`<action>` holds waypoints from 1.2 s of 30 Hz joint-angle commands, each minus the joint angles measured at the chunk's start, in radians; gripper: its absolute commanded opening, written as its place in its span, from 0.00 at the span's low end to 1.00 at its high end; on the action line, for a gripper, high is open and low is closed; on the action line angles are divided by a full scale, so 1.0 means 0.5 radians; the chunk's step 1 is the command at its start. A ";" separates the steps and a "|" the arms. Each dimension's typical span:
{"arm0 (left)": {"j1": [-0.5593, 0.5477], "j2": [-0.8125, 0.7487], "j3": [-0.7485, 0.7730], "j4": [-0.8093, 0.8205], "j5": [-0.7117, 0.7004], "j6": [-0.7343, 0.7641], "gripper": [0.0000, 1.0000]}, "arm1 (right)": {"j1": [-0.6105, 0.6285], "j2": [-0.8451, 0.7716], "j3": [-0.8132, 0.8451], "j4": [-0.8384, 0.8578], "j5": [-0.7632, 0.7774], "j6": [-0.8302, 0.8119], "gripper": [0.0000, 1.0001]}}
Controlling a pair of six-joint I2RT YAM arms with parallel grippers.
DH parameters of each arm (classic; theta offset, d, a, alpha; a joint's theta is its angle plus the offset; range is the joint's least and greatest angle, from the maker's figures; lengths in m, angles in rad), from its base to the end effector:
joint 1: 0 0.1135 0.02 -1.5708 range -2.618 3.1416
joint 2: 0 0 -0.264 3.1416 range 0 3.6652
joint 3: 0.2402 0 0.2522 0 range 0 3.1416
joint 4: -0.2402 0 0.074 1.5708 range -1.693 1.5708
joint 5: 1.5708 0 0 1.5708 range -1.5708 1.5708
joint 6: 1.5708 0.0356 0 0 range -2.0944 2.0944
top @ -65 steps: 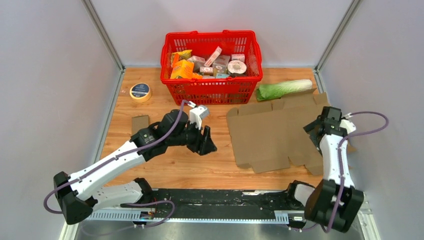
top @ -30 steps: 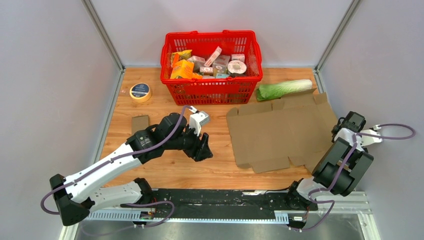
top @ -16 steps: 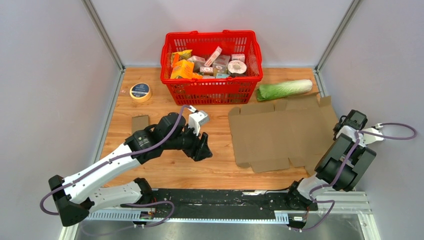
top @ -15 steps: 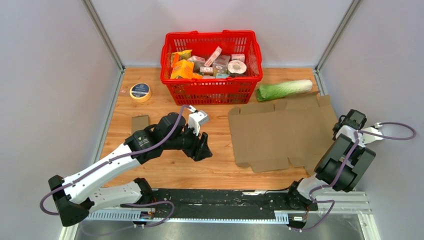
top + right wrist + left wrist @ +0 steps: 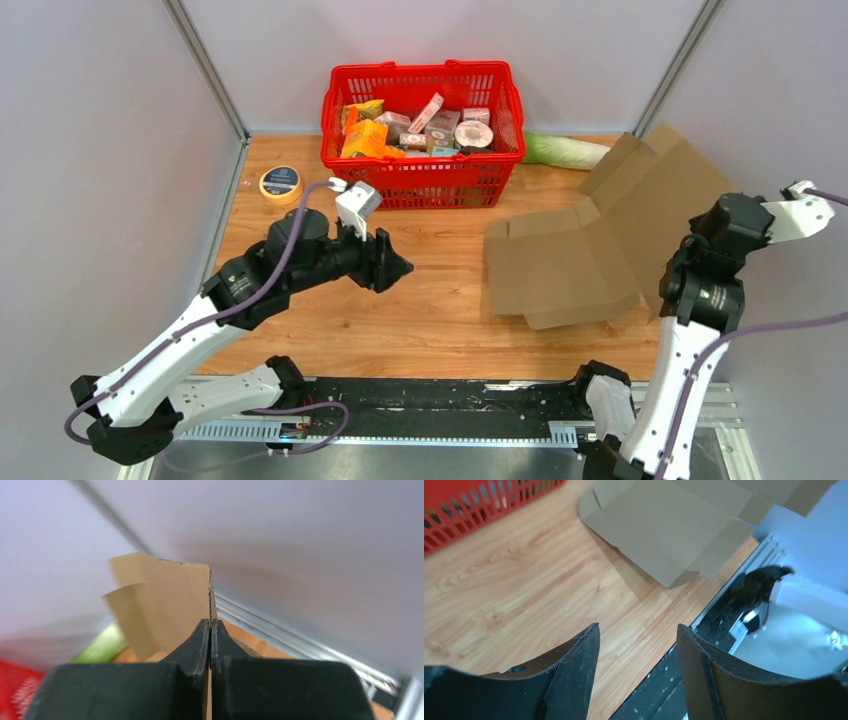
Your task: Fold the paper box
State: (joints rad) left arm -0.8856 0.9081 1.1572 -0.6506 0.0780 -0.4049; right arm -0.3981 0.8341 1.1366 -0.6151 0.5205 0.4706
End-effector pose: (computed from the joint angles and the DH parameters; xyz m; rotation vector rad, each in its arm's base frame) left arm 0.1124 -0.1419 0.3974 0.5493 2.0147 -0.8960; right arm 0.1391 -0.0777 0.4070 1.0915 1.5105 -0.4386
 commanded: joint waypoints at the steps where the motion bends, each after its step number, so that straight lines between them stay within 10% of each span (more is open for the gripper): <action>1: 0.016 -0.077 0.204 0.065 -0.085 -0.065 0.66 | -0.002 -0.143 0.352 0.018 -0.835 -0.407 0.00; 13: 0.050 -0.083 0.542 0.037 -0.321 0.107 0.75 | 0.017 -0.143 1.132 0.135 -2.252 -0.236 0.00; 24: 0.111 -0.043 0.968 0.010 -0.640 0.337 0.79 | 0.057 -0.113 1.531 0.190 -2.519 0.135 0.00; 36: 0.111 -0.049 0.837 -0.018 -0.822 0.436 0.79 | 0.124 0.031 1.231 1.067 -2.891 0.946 0.00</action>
State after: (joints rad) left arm -0.8333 0.8749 1.6516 -0.6662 -0.2745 -0.2241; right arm -0.3641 0.8047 1.7931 -0.2192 -0.8799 0.8005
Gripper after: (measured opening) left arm 0.794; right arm 0.009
